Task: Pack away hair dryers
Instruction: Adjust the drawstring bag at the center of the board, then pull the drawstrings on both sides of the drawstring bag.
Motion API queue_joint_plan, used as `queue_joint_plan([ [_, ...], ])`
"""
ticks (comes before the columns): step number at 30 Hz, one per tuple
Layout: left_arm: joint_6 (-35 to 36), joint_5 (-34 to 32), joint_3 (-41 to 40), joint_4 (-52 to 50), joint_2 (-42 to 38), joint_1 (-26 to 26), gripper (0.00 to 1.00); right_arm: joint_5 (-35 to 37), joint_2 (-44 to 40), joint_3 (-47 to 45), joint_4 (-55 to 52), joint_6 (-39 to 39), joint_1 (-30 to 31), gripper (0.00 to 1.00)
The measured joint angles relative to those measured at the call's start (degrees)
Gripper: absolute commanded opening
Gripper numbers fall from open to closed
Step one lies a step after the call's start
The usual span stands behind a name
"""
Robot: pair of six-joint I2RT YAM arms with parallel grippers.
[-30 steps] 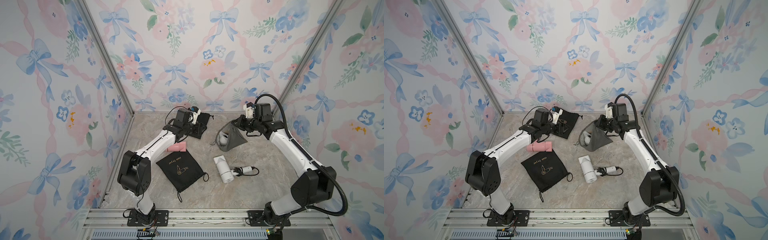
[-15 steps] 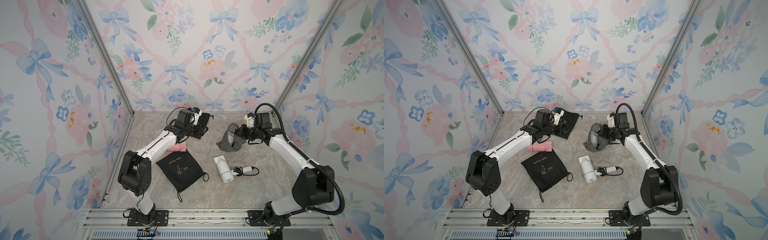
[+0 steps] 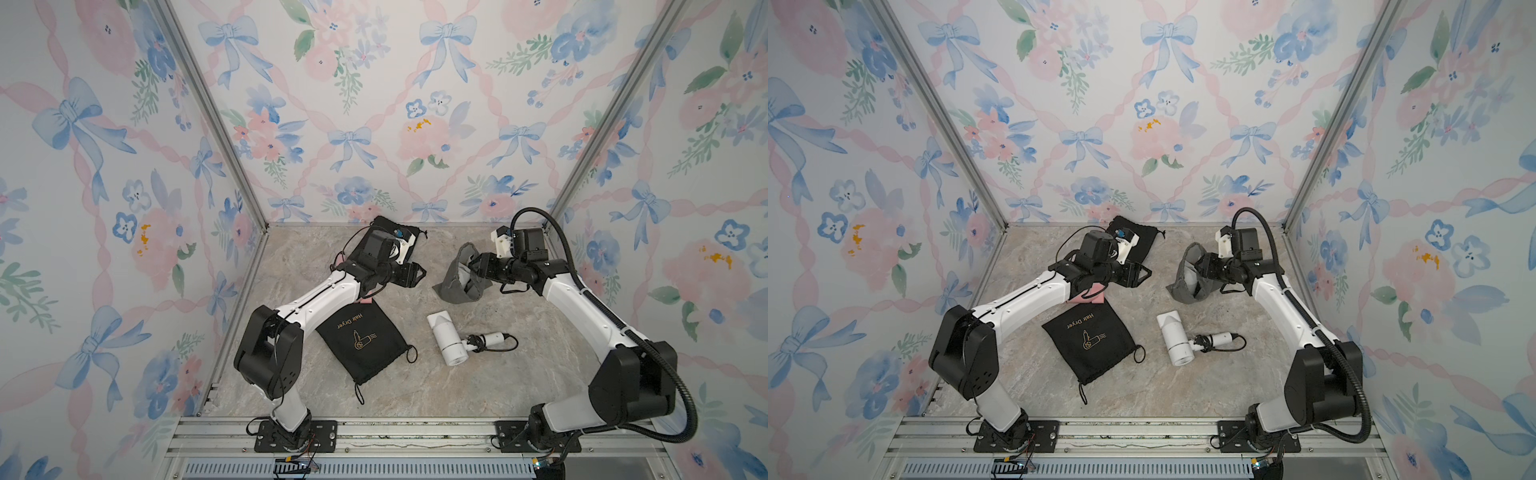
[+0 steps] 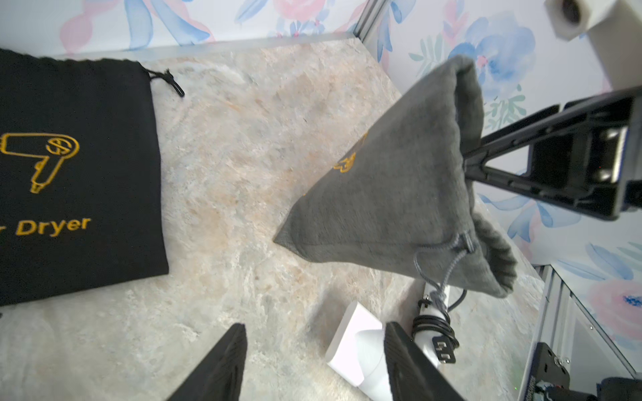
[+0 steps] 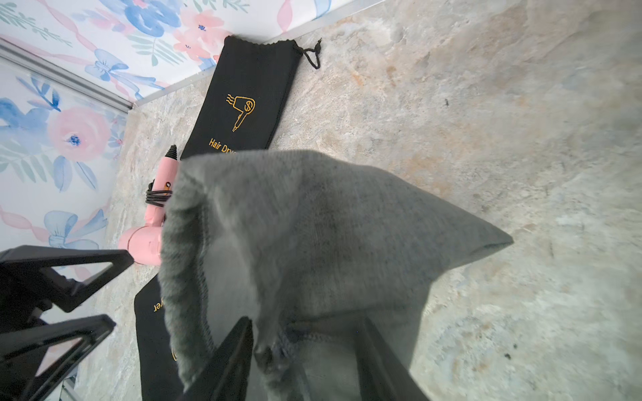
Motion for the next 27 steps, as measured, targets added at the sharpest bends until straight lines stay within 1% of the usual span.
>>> queue_joint_plan([
  [3,0.66,-0.92,-4.70,2.03,-3.63,-1.60,0.67,-0.72,-4.28,-3.23,2.21,-0.15,-1.38,0.66],
  [5,1.60,-1.70,-6.97,3.65,-6.08,-2.91,0.67,-1.31,-6.67,-4.98,4.07,0.15,-2.32,0.71],
  [10,3.91,-3.45,-8.28,7.58,-8.37,-6.16,0.68,-1.42,-10.19,-7.61,6.84,0.48,-2.97,0.75],
  [14,5.84,-5.16,-8.28,8.76,-8.28,-8.15,0.68,-0.20,-13.07,-10.29,8.00,0.55,-3.04,0.74],
  [19,8.41,-6.80,-8.13,9.68,-6.99,-10.32,0.68,0.52,-18.95,-15.06,9.51,1.90,-3.91,0.73],
  [27,10.97,-8.92,-4.83,9.70,-1.57,-12.66,0.66,0.63,-24.94,-18.82,11.50,3.54,-5.70,0.73],
])
